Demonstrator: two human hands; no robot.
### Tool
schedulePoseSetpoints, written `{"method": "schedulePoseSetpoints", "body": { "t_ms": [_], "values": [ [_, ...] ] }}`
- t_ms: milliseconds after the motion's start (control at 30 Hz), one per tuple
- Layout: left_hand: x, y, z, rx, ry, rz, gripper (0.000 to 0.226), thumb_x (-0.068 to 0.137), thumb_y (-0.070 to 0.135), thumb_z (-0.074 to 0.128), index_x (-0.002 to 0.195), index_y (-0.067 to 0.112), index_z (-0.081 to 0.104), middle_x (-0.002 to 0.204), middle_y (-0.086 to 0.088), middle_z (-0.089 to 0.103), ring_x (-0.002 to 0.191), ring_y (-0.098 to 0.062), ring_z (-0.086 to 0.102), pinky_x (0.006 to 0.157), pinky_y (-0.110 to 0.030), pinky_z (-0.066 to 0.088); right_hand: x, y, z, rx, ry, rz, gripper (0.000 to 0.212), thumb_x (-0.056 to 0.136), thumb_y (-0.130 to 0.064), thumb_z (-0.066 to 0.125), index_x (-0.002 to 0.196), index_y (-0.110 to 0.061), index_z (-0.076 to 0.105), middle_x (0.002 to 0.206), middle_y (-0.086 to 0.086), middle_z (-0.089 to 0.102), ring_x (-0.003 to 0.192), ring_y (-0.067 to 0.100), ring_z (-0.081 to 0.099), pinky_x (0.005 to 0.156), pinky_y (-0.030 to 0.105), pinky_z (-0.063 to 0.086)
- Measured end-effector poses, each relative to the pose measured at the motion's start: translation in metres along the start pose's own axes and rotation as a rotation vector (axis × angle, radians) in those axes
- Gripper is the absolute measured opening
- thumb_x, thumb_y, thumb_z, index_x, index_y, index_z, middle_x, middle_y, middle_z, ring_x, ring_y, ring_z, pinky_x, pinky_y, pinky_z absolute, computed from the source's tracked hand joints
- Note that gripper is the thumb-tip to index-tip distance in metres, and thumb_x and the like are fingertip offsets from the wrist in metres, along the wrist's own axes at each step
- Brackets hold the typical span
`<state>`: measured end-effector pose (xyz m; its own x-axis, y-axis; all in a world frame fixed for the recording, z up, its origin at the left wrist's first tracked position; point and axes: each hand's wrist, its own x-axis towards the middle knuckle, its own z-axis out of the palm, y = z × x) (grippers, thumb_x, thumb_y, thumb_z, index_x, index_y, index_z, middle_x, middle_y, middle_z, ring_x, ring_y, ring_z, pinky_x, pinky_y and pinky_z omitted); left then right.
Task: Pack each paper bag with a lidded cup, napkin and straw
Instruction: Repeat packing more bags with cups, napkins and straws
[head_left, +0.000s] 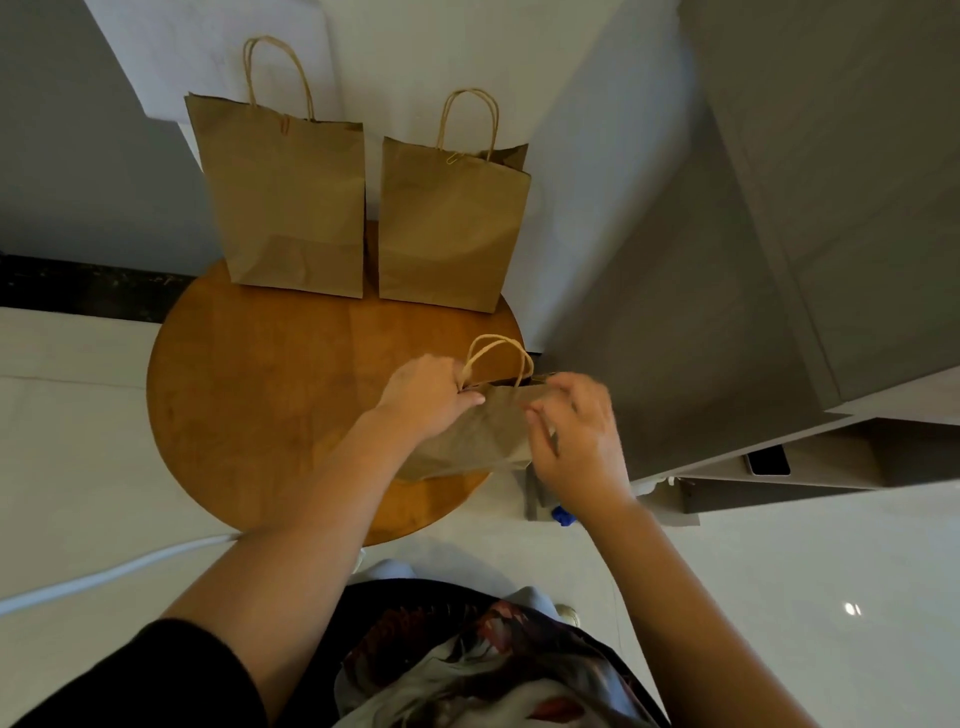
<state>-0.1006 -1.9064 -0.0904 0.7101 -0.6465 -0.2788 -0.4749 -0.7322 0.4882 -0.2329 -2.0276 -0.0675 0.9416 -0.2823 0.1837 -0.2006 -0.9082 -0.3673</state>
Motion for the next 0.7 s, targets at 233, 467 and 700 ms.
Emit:
{"method": "schedulePoseSetpoints", "body": {
  "t_ms": [233,467,700],
  "values": [
    [-0.002,-0.002,0.000,-0.133,-0.052,0.062,0.021,0.093,0.033,0.056,0.099,0.014,0.063,0.094,-0.004,0.066,0.088,-0.022,0.060,0.073,-0.035,0.047,0.038,-0.023,0.000,-0.322,-0.476,-0.076,0.019,0.097,-0.011,0.044,0.108,-0.016,0.058,0.103,0.005,0.065,0.088,0.022,0.064,0.069,0.027,0.049],
    [-0.006,-0.001,0.002,-0.173,-0.085,0.074,0.020,0.095,0.028,0.053,0.087,0.015,0.067,0.076,-0.002,0.064,0.073,-0.018,0.060,0.059,-0.026,0.042,0.049,-0.030,0.003,-0.198,-0.456,0.032,0.018,0.098,-0.013,0.044,0.107,-0.015,0.060,0.095,0.002,0.063,0.076,0.017,0.056,0.067,0.024,0.045],
    [-0.005,0.006,-0.005,-0.156,-0.105,0.064,0.039,0.096,0.026,0.052,0.059,0.029,0.041,0.057,0.007,0.044,0.056,-0.008,0.044,0.055,-0.025,0.032,0.048,-0.022,0.007,0.258,-0.338,0.210,0.016,0.097,-0.017,0.049,0.101,-0.020,0.064,0.091,-0.011,0.057,0.080,0.002,0.052,0.068,0.006,0.037]
  ]
}}
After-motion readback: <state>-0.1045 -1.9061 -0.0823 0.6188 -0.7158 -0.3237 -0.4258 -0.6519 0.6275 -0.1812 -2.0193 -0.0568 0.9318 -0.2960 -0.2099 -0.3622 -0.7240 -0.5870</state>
